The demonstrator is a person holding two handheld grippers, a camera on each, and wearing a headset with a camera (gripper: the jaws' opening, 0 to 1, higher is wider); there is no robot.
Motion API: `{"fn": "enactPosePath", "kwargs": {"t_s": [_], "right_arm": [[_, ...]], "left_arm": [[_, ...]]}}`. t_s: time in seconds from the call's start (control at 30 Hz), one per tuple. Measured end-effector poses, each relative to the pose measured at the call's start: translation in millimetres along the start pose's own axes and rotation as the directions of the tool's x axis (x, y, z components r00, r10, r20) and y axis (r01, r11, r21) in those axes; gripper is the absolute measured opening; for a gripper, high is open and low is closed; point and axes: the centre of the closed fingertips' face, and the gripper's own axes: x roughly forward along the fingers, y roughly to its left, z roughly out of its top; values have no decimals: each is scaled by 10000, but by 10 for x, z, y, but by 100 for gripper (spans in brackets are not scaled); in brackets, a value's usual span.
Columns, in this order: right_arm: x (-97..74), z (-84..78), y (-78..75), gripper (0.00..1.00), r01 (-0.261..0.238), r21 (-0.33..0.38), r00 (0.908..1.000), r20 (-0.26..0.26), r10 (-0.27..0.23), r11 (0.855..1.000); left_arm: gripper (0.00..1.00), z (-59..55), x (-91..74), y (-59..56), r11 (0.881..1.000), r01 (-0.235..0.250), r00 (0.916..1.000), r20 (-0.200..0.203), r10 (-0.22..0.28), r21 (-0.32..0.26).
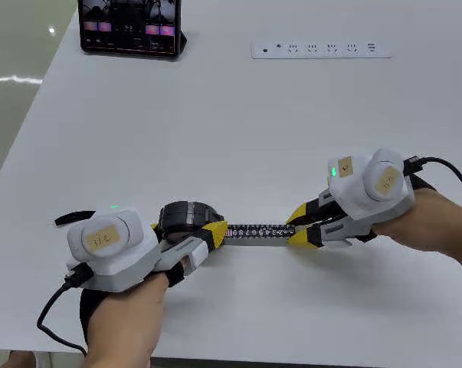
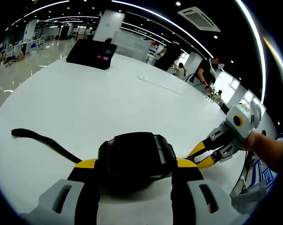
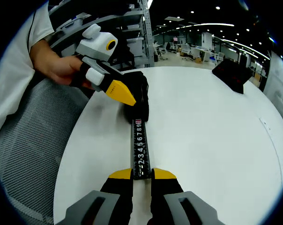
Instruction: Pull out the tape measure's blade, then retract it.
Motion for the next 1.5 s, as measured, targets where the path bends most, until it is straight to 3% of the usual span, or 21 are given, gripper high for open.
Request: {"fn": "enactPosePath", "kwargs": {"t_s": [0.83,1.5], "right_arm": [[357,329,15,10,-194,-111,9983,549,200,9998],[521,503,29,10,-263,-189,9959,860,279,9995]], "left_arm": [[57,-3,-2,-3,10000,44,10000,6,-44,-41],[57,-7,2,8,10000,37,10000,-26,-37,-56]]}}
